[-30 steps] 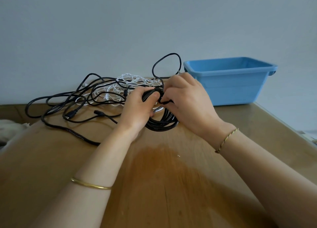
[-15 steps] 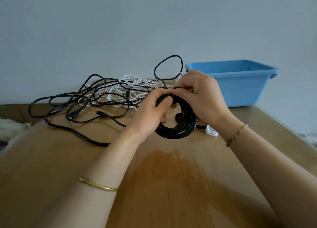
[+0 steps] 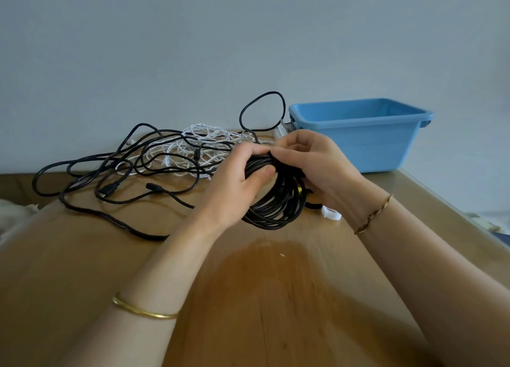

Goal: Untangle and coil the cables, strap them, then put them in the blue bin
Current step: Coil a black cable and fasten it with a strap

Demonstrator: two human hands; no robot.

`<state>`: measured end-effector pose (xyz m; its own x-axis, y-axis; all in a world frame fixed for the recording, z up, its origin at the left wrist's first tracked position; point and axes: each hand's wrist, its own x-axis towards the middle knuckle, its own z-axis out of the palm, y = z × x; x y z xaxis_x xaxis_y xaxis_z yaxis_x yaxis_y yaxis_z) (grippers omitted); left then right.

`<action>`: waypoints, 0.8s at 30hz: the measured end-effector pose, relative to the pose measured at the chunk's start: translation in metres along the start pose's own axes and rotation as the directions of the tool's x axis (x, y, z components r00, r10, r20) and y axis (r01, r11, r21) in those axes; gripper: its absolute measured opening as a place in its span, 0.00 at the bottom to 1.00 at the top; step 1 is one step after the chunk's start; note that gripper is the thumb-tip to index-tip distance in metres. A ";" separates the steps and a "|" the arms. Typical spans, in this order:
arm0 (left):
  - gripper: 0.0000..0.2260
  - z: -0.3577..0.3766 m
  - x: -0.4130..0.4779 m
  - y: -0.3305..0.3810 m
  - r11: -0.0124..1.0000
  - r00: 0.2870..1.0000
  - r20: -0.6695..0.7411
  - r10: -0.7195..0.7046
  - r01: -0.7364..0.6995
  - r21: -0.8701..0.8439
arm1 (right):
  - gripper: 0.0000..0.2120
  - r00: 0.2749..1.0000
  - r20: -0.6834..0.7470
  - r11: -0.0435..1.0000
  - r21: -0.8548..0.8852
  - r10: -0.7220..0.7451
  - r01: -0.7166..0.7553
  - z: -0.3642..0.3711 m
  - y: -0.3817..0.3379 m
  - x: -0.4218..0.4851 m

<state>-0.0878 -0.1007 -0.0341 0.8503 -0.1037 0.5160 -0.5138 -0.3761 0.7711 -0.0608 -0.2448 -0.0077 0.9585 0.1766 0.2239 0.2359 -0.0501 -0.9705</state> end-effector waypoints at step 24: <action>0.21 0.104 0.049 0.031 0.804 0.899 0.232 -0.372 0.436 -0.404 | 0.14 0.979 -0.170 0.936 -0.313 0.111 -0.160 -0.113 -0.002 -0.036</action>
<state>-0.0505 -0.2129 -0.0232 0.9818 -0.1668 0.0909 -0.0879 0.0248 0.9958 -0.0781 -0.3622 -0.0038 0.9919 0.0000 0.1272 0.1175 -0.3825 -0.9165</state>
